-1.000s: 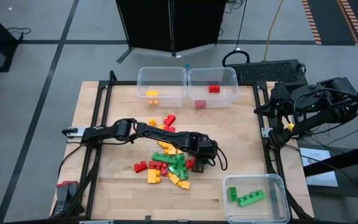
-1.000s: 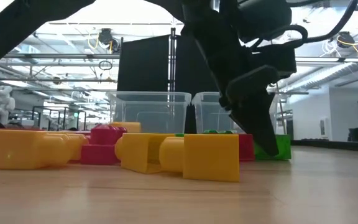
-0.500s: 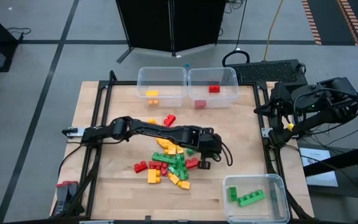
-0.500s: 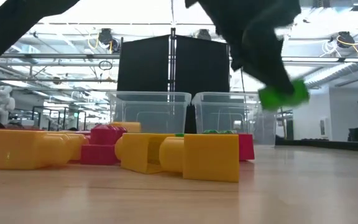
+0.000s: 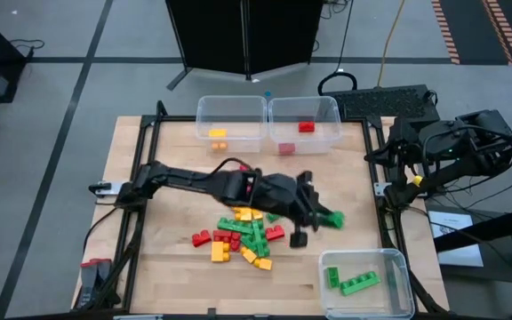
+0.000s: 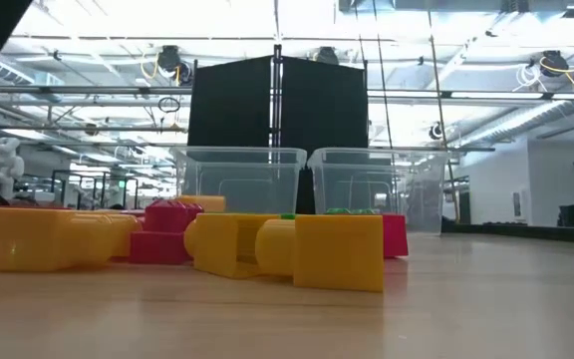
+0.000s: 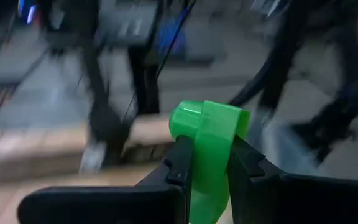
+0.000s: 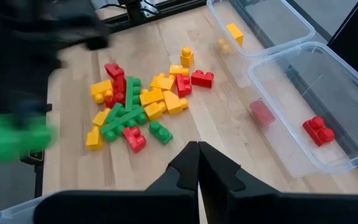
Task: Sort blocks
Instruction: Put the green piece into the bottom right transparent bin
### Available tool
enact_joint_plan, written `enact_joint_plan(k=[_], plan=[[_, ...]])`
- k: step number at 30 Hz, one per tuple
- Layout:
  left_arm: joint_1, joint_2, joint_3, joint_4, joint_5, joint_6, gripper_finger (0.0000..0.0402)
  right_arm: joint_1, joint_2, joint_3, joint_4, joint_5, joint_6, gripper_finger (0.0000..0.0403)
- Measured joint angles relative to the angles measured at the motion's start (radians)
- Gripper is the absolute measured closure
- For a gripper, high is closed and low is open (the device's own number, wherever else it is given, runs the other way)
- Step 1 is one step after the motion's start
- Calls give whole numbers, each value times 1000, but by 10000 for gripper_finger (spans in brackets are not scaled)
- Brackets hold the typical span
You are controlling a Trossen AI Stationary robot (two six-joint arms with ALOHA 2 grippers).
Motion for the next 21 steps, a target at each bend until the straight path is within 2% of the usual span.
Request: enact_joint_plan(k=[5,11,21], plan=[[-49,45,1,213,3,83,360,0,1,0,0,0,0,401],[-74,160,-1,428,41,84,359,0,1,0,3,0,4,401],[-98,303,-2,471,83,83,359,0,4,0,11,0,4,401]])
